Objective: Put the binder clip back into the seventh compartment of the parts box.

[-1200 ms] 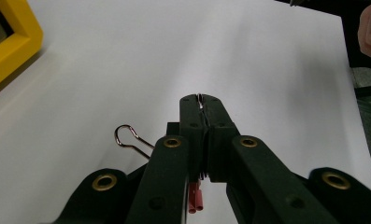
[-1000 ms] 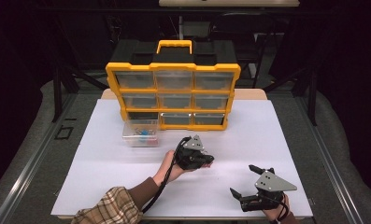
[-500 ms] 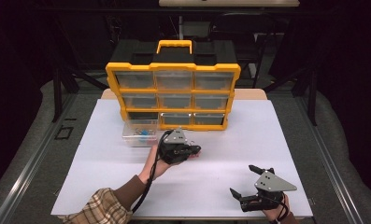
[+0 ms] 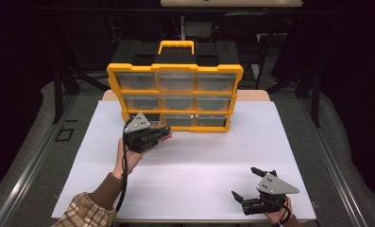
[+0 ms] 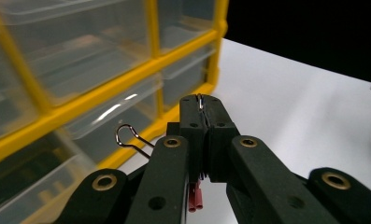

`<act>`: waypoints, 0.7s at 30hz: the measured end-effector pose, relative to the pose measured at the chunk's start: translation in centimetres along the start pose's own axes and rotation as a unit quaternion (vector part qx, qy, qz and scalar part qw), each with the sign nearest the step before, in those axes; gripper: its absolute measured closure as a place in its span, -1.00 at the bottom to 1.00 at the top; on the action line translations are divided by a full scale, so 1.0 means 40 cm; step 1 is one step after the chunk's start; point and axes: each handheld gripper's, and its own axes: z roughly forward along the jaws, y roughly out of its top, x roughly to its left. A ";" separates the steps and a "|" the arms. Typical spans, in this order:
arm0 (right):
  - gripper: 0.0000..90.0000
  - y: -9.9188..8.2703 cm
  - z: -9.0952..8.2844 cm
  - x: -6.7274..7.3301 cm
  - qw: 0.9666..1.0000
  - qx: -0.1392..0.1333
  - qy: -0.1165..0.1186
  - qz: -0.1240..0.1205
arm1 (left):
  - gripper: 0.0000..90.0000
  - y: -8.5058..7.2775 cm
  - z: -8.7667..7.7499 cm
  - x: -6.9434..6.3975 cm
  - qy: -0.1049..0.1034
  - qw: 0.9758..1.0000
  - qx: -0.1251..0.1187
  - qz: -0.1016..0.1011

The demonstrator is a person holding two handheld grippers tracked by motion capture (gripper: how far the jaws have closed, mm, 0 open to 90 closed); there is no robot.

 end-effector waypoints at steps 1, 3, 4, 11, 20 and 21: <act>-0.99 0.000 0.000 0.000 1.000 0.000 0.000 0.000 | 0.96 -0.001 -0.008 0.009 0.014 1.000 -0.001 -0.001; -0.99 0.000 -0.001 -0.001 1.000 0.000 0.000 0.000 | 0.96 -0.004 -0.019 0.030 0.025 1.000 0.000 -0.007; -0.99 -0.001 -0.001 -0.001 1.000 0.000 0.000 0.000 | 0.96 -0.007 -0.024 0.039 0.032 0.999 0.000 -0.011; -0.99 -0.001 0.000 -0.002 1.000 0.002 0.001 0.001 | 0.95 -0.035 -0.046 0.085 0.081 0.996 0.018 -0.023; -0.99 0.000 -0.001 -0.001 1.000 0.001 0.002 0.000 | 0.71 -0.076 -0.069 0.129 0.104 0.992 0.033 -0.058; -0.99 0.000 -0.001 -0.001 1.000 0.001 0.002 0.001 | 0.63 -0.077 -0.074 0.131 0.104 0.992 0.032 -0.060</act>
